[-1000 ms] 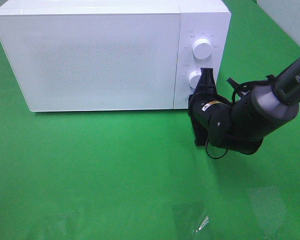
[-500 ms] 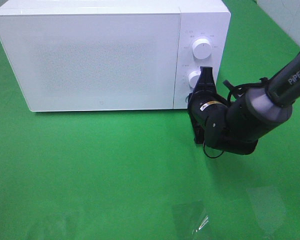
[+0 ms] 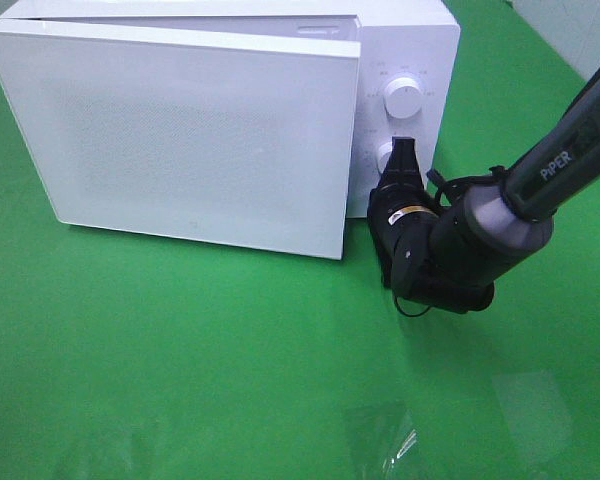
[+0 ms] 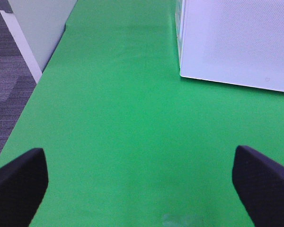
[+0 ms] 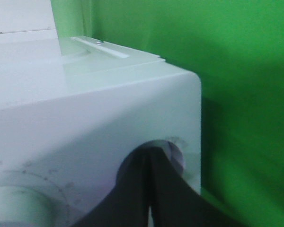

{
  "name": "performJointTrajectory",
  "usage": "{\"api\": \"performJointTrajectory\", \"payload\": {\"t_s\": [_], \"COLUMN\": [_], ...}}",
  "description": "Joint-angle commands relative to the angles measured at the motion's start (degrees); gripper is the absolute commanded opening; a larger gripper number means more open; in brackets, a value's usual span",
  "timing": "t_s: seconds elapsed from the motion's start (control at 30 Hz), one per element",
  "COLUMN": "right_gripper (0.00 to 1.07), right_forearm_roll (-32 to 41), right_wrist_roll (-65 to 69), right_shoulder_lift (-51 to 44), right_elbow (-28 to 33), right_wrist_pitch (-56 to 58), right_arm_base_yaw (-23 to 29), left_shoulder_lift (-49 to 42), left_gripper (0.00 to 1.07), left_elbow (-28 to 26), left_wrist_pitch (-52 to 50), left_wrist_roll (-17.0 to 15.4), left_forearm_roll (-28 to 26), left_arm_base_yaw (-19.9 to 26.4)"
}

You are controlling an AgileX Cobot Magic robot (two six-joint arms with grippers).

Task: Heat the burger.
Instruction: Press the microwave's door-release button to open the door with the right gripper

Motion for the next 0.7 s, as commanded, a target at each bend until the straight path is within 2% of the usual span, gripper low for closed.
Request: {"api": "performJointTrajectory", "payload": {"t_s": [0.03, 0.43, 0.7], "right_gripper": [0.00, 0.00, 0.00], "right_forearm_roll": [-4.70, -4.70, -4.93], "right_wrist_roll": [-1.38, -1.60, -2.35], "right_shoulder_lift": [1.32, 1.03, -0.74], "right_elbow": [-5.50, -5.50, -4.01], "right_wrist_pitch": [-9.97, -8.88, -3.84], "right_arm_base_yaw": [-1.72, -1.72, -0.74], "left_shoulder_lift": [-1.03, -1.03, -1.03], "left_gripper": [0.98, 0.98, 0.98], "left_elbow": [0.06, 0.06, 0.06], "left_wrist_pitch": [-0.17, -0.17, -0.17], "left_wrist_roll": [0.06, 0.06, 0.06], "left_forearm_roll": [0.06, 0.06, 0.06], "left_arm_base_yaw": [0.06, 0.06, 0.06]}}
